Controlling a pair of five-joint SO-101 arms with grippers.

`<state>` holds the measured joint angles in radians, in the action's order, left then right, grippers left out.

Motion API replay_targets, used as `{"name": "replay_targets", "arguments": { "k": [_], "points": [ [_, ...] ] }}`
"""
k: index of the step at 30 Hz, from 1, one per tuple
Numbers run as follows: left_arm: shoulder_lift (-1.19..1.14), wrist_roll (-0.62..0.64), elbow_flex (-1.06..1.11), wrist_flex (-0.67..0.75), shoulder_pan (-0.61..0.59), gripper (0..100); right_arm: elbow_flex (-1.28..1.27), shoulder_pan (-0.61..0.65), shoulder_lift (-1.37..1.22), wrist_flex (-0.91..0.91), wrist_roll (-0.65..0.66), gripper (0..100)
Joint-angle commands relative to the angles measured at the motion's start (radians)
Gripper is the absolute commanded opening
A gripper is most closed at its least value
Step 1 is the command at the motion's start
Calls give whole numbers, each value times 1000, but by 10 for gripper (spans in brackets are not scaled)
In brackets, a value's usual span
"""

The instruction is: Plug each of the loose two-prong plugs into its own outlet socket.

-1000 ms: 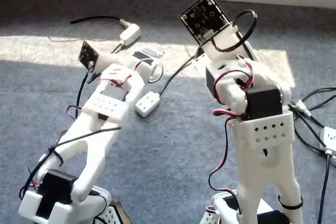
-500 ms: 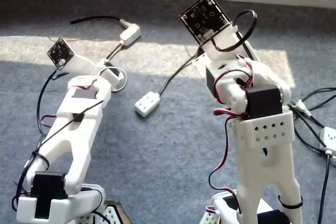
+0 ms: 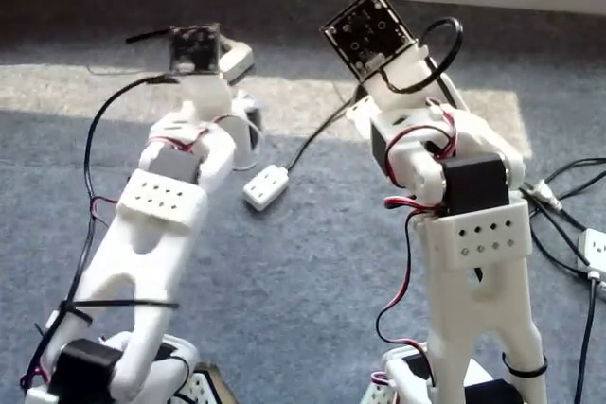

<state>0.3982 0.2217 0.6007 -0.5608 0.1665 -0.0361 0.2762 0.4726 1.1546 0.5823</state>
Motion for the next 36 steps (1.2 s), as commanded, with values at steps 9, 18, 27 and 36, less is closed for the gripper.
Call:
{"name": "replay_targets", "arguments": {
  "k": [9, 18, 27, 36],
  "points": [
    [-383, -305, -691, -789, 128, 7, 50, 33, -2, -16, 3, 8],
    [-786, -377, -1012, -1040, 111, 7, 50, 38, 5, -16, 3, 8],
    [-797, -273, -1004, -1045, 53, 7, 50, 39, 5, -18, 3, 8],
    [-789, -135, -981, -1094, 47, 7, 50, 39, 5, -18, 3, 8]
  ]
}}
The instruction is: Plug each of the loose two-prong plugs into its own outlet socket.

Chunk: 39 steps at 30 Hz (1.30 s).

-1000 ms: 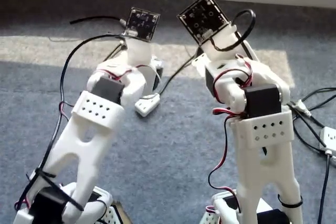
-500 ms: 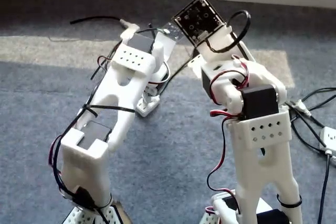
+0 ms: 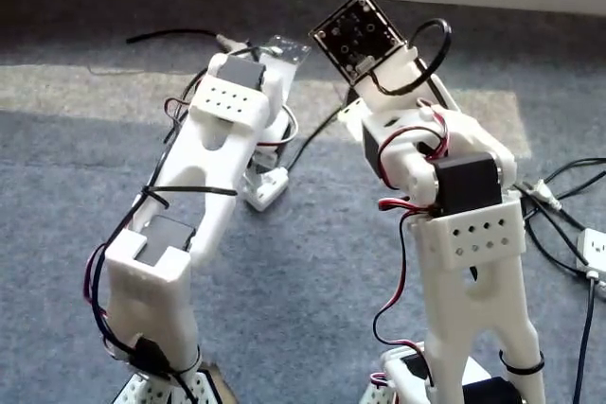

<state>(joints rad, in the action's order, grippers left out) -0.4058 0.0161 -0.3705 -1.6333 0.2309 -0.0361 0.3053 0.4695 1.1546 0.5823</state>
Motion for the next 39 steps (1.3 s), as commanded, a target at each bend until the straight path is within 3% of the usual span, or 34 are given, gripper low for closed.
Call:
{"name": "replay_targets", "arguments": {
  "k": [1, 18, 33, 39],
  "points": [
    [12, 83, -10, -21, -18, 7, 50, 10, 8, -18, 3, 8],
    [151, 224, 58, -17, 5, 6, 50, 10, 8, -18, 6, 8],
    [377, 250, 380, 247, 45, 6, 48, 10, 7, -18, 9, 8],
    [504, 175, 472, 315, 50, 6, 48, 10, 5, -18, 8, 8]
  ]
}}
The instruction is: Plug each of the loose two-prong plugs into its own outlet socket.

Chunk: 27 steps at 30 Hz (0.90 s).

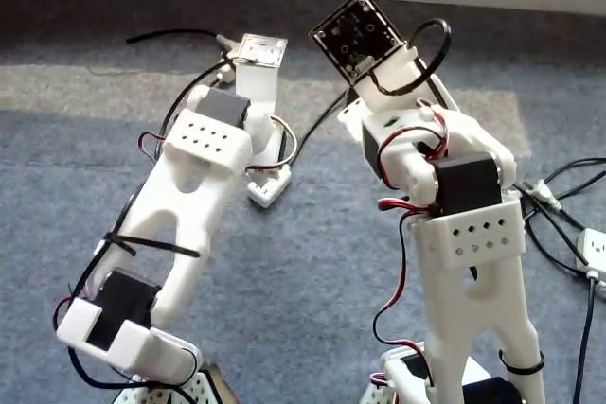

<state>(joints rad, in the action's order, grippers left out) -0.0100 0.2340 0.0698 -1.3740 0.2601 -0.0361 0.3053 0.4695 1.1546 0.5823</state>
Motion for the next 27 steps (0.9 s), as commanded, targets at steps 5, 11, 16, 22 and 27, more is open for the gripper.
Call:
{"name": "replay_targets", "arguments": {
  "k": [5, 11, 16, 22, 27],
  "points": [
    [77, -98, 97, 132, 19, 6, 48, 10, 1, -18, 9, 8],
    [38, -104, 97, 135, 38, 6, 48, 10, 1, -18, 9, 8],
    [28, -100, 108, 137, 42, 6, 48, 10, 1, -18, 9, 8],
    [28, -80, 142, 143, 38, 6, 48, 10, 1, -18, 9, 8],
    [28, -78, 147, 155, 36, 6, 48, 10, 1, -18, 9, 8]
  ]
}}
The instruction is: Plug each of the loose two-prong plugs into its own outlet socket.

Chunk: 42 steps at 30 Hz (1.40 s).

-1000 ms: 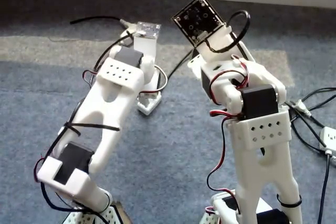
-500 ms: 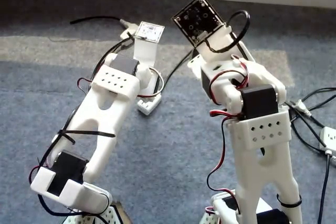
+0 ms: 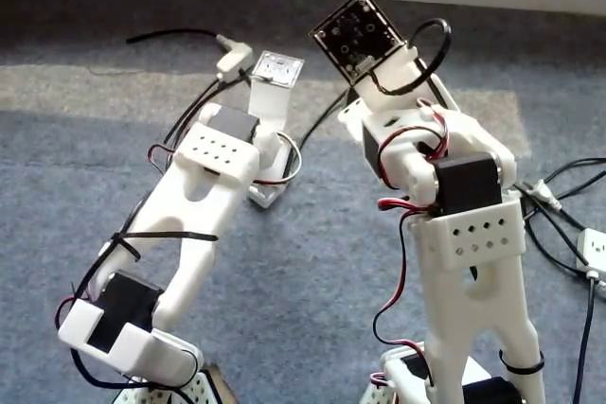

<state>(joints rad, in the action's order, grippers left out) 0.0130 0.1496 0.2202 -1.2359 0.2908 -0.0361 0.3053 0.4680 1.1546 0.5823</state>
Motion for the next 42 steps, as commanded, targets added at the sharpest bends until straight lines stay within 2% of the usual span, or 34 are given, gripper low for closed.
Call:
{"name": "replay_targets", "arguments": {
  "k": [1, 11, 25, 42],
  "points": [
    [5, 6, -4, 17, 5, 6, 48, 10, 2, -18, 9, 8],
    [5, -52, 71, 127, 2, 6, 47, 10, 1, -18, 9, 8],
    [5, -32, 71, 71, -64, 6, 47, 10, 1, -18, 9, 8],
    [15, -31, 177, 74, -56, 6, 47, 10, 1, -18, 9, 8]
  ]
}}
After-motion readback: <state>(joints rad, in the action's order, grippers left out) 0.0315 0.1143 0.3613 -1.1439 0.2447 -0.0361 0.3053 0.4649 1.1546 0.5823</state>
